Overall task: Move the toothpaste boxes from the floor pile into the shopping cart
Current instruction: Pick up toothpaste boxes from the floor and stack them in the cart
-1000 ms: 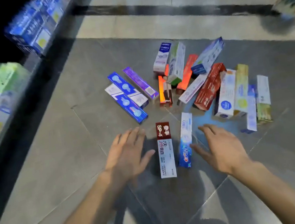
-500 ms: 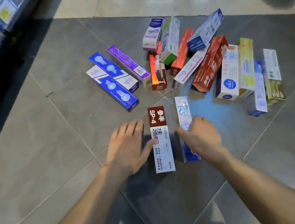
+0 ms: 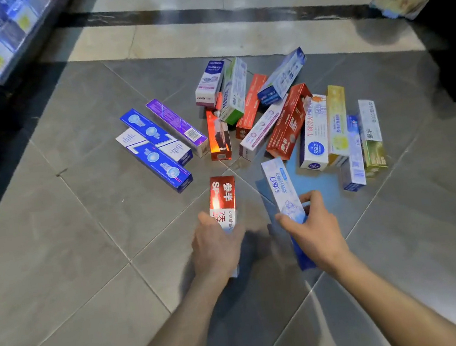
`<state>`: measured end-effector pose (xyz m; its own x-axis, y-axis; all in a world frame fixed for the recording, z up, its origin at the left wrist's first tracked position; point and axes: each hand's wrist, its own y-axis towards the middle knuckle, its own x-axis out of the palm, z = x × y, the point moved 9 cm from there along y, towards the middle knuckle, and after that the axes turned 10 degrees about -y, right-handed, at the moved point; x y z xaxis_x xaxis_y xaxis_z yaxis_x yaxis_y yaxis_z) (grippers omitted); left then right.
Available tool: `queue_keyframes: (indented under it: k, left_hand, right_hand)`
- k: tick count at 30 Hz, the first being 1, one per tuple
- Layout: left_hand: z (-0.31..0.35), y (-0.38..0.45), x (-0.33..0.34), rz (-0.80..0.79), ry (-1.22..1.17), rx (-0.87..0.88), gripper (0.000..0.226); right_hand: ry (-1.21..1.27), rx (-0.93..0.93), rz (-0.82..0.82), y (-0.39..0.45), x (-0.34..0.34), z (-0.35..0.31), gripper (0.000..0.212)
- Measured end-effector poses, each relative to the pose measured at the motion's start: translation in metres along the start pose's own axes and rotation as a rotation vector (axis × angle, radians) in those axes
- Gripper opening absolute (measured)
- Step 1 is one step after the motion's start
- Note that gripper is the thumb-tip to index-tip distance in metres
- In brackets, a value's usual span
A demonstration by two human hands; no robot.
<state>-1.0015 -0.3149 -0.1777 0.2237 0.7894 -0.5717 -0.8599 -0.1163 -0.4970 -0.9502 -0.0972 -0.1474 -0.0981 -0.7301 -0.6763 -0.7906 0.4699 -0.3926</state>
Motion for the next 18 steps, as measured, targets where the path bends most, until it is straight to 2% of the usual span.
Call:
queue_keyframes:
  k: [4,8,11,14,18]
  left_hand:
    - [0.042,-0.039,-0.034,-0.076,-0.243,0.053,0.043]
    - [0.116,-0.107,-0.101,-0.09,-0.459,0.038,0.04]
    - [0.19,-0.178,-0.158,-0.174,-0.532,0.02,0.056]
    - [0.272,-0.259,-0.222,-0.215,-0.542,0.012,0.065]
    - [0.383,-0.367,-0.307,-0.226,-0.613,0.01,0.051]
  right_hand:
    - [0.083,0.058,0.005,-0.036,-0.046,-0.016,0.04]
    - [0.176,0.09,0.021,-0.092,-0.121,-0.066,0.039]
    - [0.276,0.065,-0.003,-0.143,-0.196,-0.131,0.046]
    - [0.442,0.037,-0.039,-0.201,-0.291,-0.21,0.031]
    - [0.652,0.051,-0.014,-0.288,-0.425,-0.3,0.03]
